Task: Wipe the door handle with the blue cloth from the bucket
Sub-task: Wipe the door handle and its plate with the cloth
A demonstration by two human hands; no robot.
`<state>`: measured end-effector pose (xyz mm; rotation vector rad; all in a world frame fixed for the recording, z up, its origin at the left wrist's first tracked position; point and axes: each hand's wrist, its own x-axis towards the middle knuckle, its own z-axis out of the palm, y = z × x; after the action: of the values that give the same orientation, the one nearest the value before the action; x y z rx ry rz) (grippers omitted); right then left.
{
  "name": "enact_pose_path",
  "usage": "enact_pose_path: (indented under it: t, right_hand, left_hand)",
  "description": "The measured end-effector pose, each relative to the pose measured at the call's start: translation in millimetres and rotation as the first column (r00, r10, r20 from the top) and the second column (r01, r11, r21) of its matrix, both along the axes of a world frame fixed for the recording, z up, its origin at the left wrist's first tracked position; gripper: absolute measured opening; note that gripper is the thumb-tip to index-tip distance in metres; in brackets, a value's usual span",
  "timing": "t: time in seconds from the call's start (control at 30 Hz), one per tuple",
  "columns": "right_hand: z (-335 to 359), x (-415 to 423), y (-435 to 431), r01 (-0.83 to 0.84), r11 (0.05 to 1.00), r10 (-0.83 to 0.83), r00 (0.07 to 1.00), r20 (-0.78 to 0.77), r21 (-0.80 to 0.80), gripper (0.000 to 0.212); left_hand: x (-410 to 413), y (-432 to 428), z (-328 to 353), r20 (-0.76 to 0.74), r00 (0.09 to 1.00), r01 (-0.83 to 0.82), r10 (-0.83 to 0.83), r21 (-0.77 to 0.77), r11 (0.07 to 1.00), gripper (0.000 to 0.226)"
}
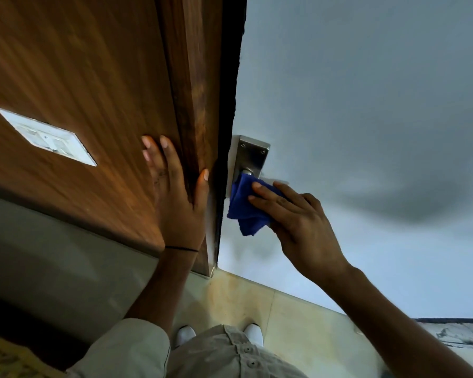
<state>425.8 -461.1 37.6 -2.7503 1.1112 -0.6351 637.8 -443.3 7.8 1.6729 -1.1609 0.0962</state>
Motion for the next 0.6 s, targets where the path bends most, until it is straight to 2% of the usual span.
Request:
enact_pose_path:
  t: [0.2,0.33,0.47,0.6]
  right_hand:
    - [3,50,-6,0.038,0.998,-0.040,0.999,-0.031,-0.046,0.038]
    - [3,27,-7,-0.036,0.999,0.035,0.999,-0.023,-0.016,0.039]
    - [2,-8,-4,-0.034,0.997,0.032,0.999,0.042,0.062,0.041]
    - [3,13,-8,-0.026,0.998,0.023,0.998,0.056,0.056,0.040]
  left_hand:
    - [-4,-4,-2,-0.032,0.999,-0.004,0.003,-0.030,1.000,0.072]
    - [0,-4,-3,-0.004,1.000,-0.015,0.015,-0.016,1.000,0.073]
    - [-1,-3,-3,-0.003,1.000,-0.020,0.020,-0.007,1.000,0.074]
    - [-1,-1,0,-0.004,1.000,-0.002,0.002,-0.015,1.000,0.073]
